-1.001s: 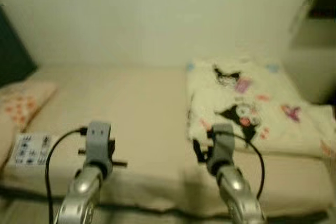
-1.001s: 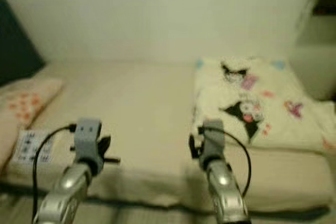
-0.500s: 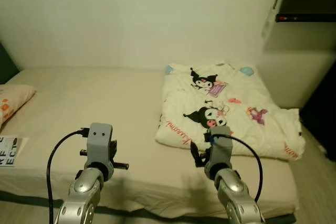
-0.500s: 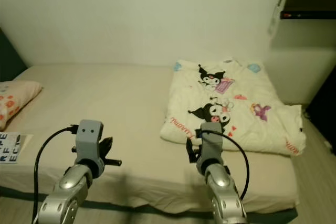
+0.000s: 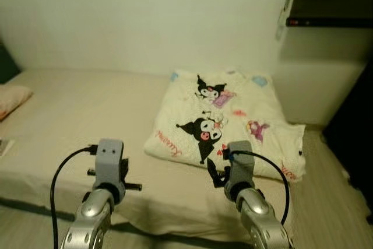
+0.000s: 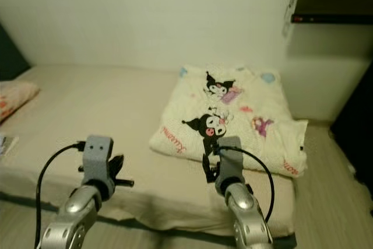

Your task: Clean up the room

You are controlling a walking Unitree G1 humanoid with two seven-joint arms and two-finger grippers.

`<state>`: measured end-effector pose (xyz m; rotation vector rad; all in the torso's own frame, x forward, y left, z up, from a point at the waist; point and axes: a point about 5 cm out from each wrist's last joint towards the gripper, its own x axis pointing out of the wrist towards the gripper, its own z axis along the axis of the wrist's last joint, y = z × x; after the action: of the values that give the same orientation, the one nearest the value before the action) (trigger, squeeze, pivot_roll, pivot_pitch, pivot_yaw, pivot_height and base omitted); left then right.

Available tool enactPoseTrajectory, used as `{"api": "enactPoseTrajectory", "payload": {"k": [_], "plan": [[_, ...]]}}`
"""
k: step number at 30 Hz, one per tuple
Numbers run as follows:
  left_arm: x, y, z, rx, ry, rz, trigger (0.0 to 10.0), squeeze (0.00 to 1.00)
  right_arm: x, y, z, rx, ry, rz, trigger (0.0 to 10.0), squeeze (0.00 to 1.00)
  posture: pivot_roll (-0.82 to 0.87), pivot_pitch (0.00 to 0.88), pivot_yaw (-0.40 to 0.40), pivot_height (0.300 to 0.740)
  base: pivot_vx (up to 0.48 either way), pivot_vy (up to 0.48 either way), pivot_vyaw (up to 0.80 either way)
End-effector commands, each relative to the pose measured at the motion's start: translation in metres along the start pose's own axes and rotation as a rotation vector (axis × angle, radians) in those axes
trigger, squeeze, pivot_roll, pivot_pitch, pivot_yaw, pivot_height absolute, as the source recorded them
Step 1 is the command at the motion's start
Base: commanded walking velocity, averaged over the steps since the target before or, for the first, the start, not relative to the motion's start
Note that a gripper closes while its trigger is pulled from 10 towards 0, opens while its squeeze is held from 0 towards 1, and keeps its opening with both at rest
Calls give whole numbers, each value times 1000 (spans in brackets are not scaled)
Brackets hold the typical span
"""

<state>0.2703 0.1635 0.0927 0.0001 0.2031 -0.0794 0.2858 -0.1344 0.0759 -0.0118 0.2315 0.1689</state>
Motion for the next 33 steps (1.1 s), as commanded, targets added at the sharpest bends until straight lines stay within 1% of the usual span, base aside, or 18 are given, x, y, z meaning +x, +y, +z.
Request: {"api": "enactPoseTrajectory", "payload": {"k": [1, 4, 5, 9, 26, 33], "plan": [[-1, 1, -2, 7, 14, 1, 10000, 0, -2, -1, -5, -5, 23, -2, 10000, 0, -42, 77, 45, 740, 0, -480, 800], [-2, 1, -3, 7, 15, 2, 10000, 0, -2, -1, -5, -5, 26, 2, 10000, 0, -40, 78, 43, 740, 0, -480, 800], [-2, 1, -3, 7, 16, 5, 10000, 0, -2, 1, -5, 10, 27, 14, 10000, 0, -40, 78, 43, 740, 0, -480, 0], [-2, 1, -3, 8, 16, 5, 10000, 0, -2, 1, -5, 10, 27, 18, 10000, 0, -40, 78, 43, 740, 0, -480, 0], [-2, 1, -2, 11, 17, 4, 10000, 0, -3, 6, -6, -23, 36, 55, 10000, 0, -40, 84, 43, 740, 0, -480, 0], [-2, 1, -2, 10, 18, 7, 10000, 0, -3, 11, -5, -50, 39, 90, 10000, 0, -40, 83, 43, 740, 0, -480, 800]]}}
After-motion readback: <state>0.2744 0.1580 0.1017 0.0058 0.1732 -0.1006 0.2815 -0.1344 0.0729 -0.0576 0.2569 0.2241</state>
